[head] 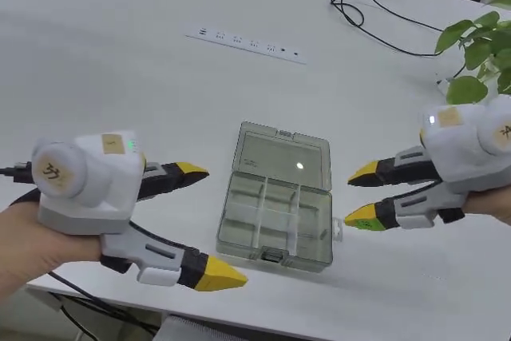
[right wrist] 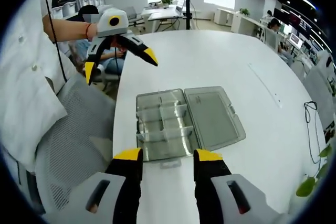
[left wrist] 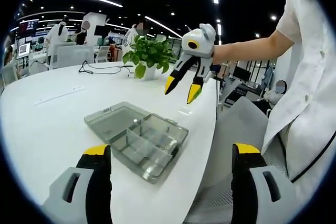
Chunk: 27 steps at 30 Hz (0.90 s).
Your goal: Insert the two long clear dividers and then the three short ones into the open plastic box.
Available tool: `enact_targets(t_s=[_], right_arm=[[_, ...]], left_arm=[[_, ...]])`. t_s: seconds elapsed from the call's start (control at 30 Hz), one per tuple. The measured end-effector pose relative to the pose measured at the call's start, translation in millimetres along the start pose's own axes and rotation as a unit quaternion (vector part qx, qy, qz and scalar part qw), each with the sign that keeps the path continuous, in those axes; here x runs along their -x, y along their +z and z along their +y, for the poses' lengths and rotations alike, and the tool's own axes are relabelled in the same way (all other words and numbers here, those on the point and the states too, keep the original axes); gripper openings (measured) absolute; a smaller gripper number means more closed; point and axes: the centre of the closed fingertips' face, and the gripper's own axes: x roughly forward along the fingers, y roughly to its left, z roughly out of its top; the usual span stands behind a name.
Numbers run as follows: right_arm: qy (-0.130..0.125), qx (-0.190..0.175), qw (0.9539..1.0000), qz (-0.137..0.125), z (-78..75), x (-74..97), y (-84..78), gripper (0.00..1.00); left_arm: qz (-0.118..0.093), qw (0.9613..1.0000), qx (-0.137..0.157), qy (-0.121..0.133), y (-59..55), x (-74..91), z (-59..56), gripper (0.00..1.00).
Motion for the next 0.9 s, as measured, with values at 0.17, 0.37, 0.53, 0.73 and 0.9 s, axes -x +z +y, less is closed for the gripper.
enact_targets(t_s=[0.17,0.37,0.53,0.73,0.9], right_arm=[[-0.008,-0.006,0.9999,0.011,-0.2,12.2,-17.3,0.41],[-0.011,-0.012,0.9995,0.028,2.6,21.2,-39.2,0.44],[-0.010,-0.011,0.9987,0.050,2.8,26.7,-65.1,0.46],[-0.008,-0.013,0.9964,0.084,-2.0,31.2,-99.9,0.47],[-0.004,-0.005,0.9928,0.120,-7.5,32.8,-128.8,0.48]], left_arm=[[0.000,1.0000,0.000,0.001,0.8,0.3,0.5,0.98],[0.002,1.0000,0.000,0.001,0.9,-0.1,0.8,0.98],[0.003,1.0000,0.001,0.001,0.5,0.2,1.1,0.99],[0.005,1.0000,0.002,0.002,-0.2,0.2,1.7,0.99],[0.004,1.0000,0.003,0.004,0.4,0.8,3.2,0.99]])
